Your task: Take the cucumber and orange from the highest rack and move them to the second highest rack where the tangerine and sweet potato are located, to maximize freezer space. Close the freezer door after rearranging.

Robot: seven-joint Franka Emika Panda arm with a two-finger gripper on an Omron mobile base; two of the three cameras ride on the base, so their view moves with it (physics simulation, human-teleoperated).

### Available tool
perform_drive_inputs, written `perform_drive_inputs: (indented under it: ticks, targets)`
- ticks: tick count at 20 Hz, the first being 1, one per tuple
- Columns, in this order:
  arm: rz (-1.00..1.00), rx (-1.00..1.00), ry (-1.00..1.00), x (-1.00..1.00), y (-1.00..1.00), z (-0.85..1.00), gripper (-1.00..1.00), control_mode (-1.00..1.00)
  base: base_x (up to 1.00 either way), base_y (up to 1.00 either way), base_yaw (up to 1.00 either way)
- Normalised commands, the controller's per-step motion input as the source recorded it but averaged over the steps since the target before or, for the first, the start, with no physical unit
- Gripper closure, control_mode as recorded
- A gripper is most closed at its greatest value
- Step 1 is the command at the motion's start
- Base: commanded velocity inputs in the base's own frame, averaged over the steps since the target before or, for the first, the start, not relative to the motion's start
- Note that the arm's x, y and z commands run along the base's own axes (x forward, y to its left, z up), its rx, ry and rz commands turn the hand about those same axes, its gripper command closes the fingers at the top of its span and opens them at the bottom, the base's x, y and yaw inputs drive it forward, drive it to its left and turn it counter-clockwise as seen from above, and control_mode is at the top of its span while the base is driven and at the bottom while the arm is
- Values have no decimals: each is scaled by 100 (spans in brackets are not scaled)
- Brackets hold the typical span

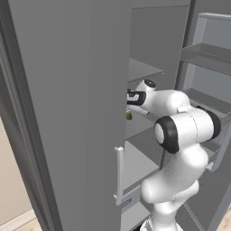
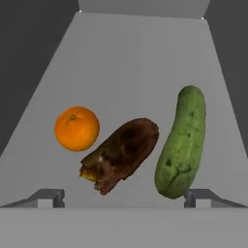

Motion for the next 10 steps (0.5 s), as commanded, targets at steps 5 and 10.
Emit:
perform_drive_inputs:
  ticks: [5,10]
  targets:
    - [-8,0,-7,-67,10,64,-100,-100,0,0,0]
    - [-10,2,0,-51,7,80,-100,-100,0,0,0]
